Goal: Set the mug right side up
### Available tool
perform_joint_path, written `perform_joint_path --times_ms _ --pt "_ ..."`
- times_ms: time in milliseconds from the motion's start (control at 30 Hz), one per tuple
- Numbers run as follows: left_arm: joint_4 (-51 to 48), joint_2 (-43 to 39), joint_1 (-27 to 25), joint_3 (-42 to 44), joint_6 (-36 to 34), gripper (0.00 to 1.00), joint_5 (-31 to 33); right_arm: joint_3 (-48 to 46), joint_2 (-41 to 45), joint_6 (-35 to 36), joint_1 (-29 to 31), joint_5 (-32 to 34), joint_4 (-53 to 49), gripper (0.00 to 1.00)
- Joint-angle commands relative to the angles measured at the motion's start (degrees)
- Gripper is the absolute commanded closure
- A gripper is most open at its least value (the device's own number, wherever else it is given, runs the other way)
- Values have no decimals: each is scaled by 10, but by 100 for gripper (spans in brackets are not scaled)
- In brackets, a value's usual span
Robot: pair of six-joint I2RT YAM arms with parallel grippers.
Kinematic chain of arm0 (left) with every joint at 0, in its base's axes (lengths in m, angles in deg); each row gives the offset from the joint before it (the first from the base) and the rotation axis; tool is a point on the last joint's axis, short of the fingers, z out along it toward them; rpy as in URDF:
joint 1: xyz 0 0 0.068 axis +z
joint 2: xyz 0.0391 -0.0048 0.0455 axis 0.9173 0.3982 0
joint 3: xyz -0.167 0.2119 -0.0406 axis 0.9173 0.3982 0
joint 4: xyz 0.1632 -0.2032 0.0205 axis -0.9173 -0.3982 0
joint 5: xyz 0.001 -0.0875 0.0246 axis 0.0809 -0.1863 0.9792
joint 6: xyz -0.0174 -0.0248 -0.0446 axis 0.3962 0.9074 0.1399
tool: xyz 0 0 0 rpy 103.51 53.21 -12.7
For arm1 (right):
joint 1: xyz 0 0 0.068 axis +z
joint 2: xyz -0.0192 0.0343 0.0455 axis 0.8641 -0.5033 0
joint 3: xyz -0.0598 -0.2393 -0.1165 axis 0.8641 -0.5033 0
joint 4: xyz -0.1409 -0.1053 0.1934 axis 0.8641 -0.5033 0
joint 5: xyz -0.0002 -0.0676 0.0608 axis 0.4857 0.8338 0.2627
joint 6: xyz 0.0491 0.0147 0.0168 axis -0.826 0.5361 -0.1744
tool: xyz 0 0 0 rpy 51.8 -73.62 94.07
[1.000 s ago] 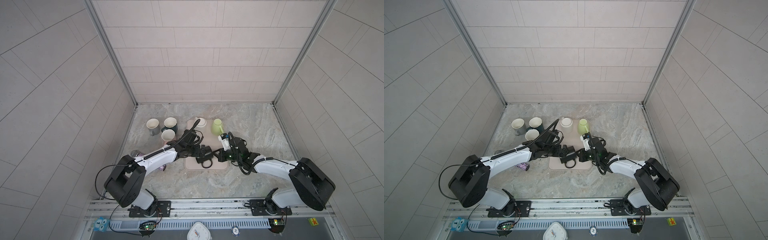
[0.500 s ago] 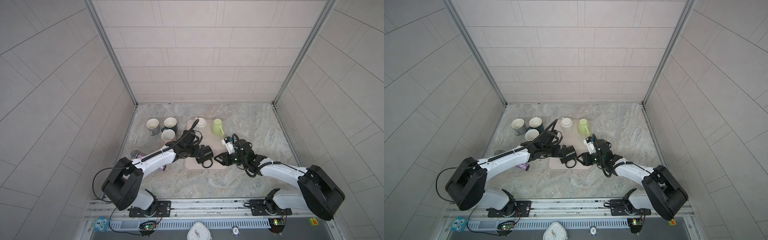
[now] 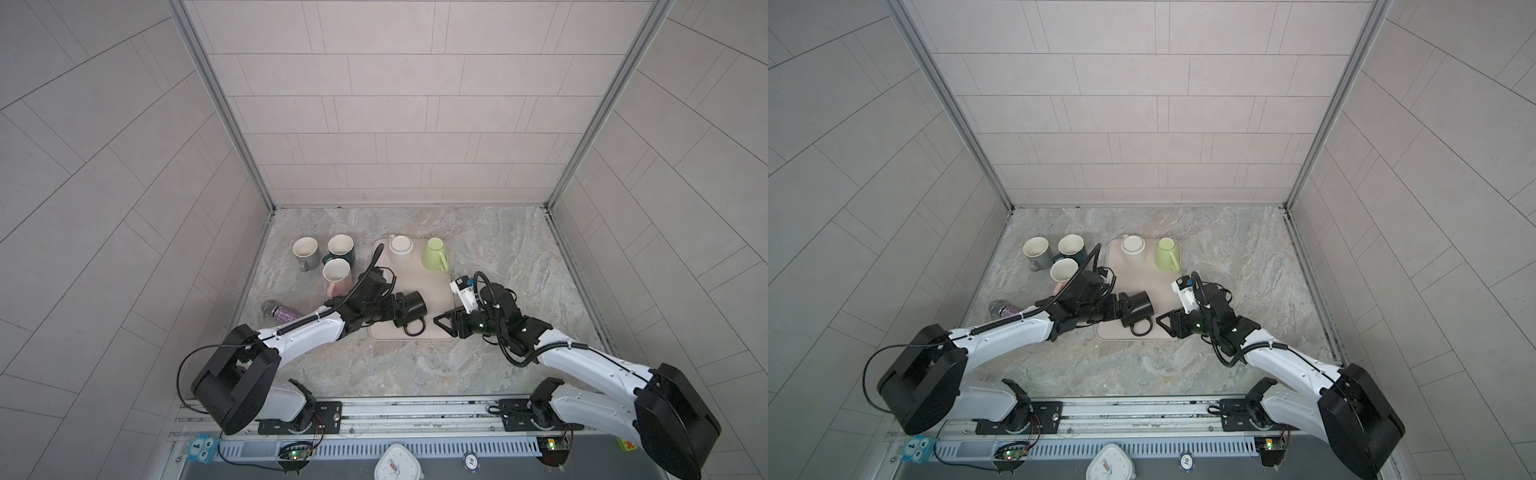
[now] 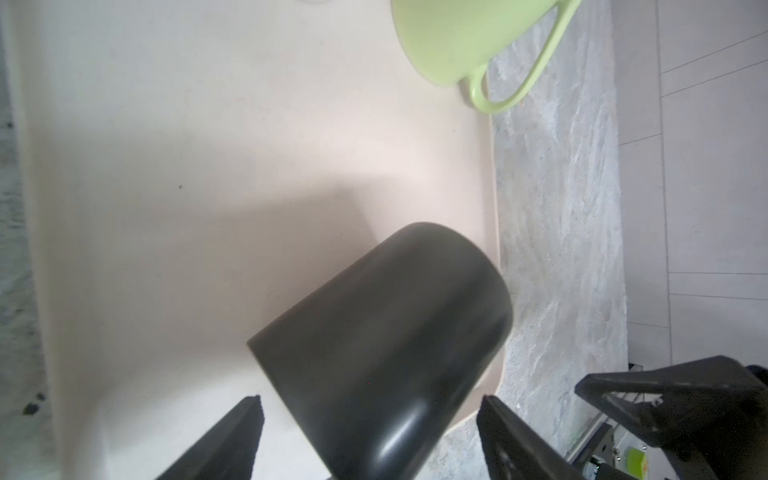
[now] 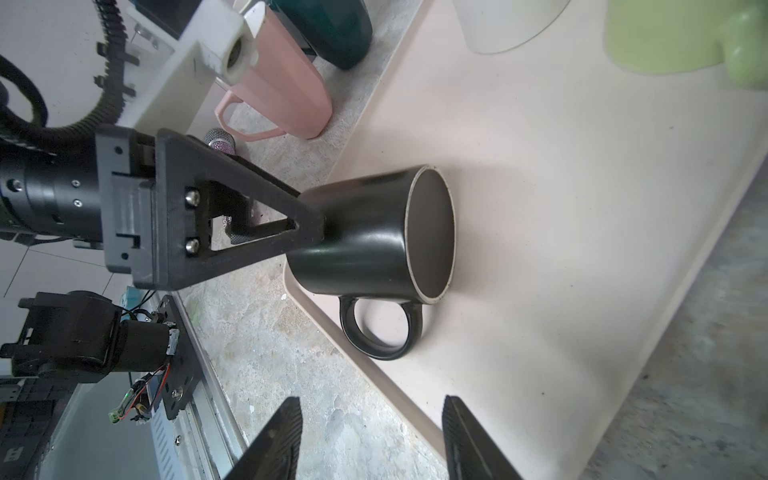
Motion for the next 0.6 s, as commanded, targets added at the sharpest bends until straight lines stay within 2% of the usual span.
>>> perform_joint_path --times_ms 0,133,300,400,567 --pt "54 -14 -9 4 28 20 22 -22 41 6 3 30 -28 45" --pt "77 9 -19 -3 46 27 26 -30 91 15 -1 43 -68 44" --pt "124 36 -35 -3 66 42 36 -39 139 17 -11 50 -102 43" --pt "133 58 -40 -15 64 59 31 -44 163 20 -14 51 -122 43" --pt "180 112 -44 -31 62 56 -22 -53 207 26 -23 50 -158 43"
